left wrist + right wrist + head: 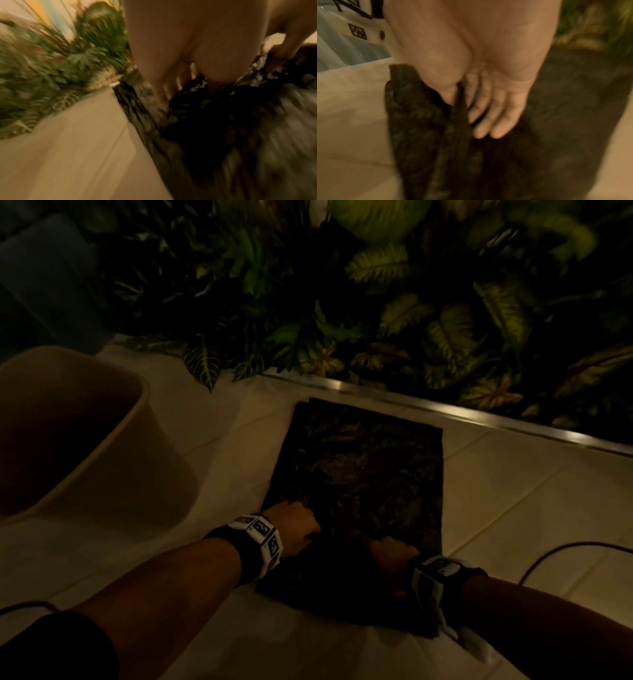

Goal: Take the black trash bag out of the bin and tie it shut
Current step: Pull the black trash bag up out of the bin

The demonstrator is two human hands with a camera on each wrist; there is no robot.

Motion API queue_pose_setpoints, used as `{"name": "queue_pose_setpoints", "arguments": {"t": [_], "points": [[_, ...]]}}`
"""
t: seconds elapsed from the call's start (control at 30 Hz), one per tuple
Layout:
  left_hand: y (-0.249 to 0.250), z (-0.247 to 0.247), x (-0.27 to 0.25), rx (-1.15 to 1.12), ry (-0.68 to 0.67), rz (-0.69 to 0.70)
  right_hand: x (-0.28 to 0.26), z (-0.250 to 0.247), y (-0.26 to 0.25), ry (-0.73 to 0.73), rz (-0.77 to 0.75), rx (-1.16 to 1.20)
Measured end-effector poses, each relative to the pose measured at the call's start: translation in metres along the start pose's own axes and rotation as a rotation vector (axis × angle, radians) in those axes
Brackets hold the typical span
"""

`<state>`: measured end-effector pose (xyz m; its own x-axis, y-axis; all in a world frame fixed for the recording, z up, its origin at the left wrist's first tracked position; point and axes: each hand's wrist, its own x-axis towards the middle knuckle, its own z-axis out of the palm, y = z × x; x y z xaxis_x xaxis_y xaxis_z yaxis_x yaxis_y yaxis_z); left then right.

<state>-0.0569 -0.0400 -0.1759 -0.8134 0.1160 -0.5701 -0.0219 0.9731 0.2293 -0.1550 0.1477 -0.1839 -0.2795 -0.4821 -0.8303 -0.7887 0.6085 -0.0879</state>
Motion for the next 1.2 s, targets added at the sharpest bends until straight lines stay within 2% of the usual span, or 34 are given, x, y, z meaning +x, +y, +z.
{"name": "queue_pose_setpoints", "arguments": {"t": [0.07,0.2,0.33,0.4,0.5,0.63,0.7,0.8,0.83,0.9,0.97,1.07,1.13,1.2], "points": [[-0.001,-0.007,0.001,-0.087,0.024,-0.015,-0.005,-0.01,0.008,-0.004,-0.013,0.062],[-0.006,-0.029,-0.005,-0.179,0.071,-0.075,-0.029,-0.045,0.017,0.144,-0.132,0.228],[-0.003,-0.067,-0.024,-0.223,0.245,-0.032,-0.059,-0.09,0.012,0.452,-0.23,0.374],[0.001,-0.089,-0.031,-0.243,0.283,-0.012,-0.075,-0.112,0.006,0.571,-0.296,0.423],[0.008,-0.128,-0.046,-0.446,0.343,0.054,-0.102,-0.142,-0.005,0.698,-0.377,0.518],[-0.001,-0.189,-0.079,-0.489,0.561,-0.024,-0.134,-0.161,-0.008,0.906,-0.464,0.678],[-0.009,-0.218,-0.1,-0.478,0.643,-0.09,-0.147,-0.163,-0.002,0.895,-0.444,0.593],[-0.021,-0.253,-0.13,-0.48,0.807,-0.145,-0.157,-0.158,0.007,0.757,-0.383,0.337],[-0.025,-0.262,-0.138,-0.491,0.843,-0.157,-0.157,-0.156,0.011,0.733,-0.364,0.32],[-0.026,-0.276,-0.153,-0.51,0.886,-0.192,-0.164,-0.152,0.006,0.736,-0.339,0.416],[-0.019,-0.284,-0.161,-0.518,0.912,-0.224,-0.17,-0.152,-0.014,0.796,-0.355,0.612],[0.007,-0.29,-0.161,-0.461,0.862,-0.24,-0.175,-0.166,-0.065,0.839,-0.437,0.863],[0.02,-0.295,-0.159,-0.375,0.842,-0.222,-0.167,-0.178,-0.084,0.875,-0.498,0.898],[0.025,-0.304,-0.165,-0.327,0.864,-0.222,-0.155,-0.19,-0.085,0.925,-0.44,0.798]]}}
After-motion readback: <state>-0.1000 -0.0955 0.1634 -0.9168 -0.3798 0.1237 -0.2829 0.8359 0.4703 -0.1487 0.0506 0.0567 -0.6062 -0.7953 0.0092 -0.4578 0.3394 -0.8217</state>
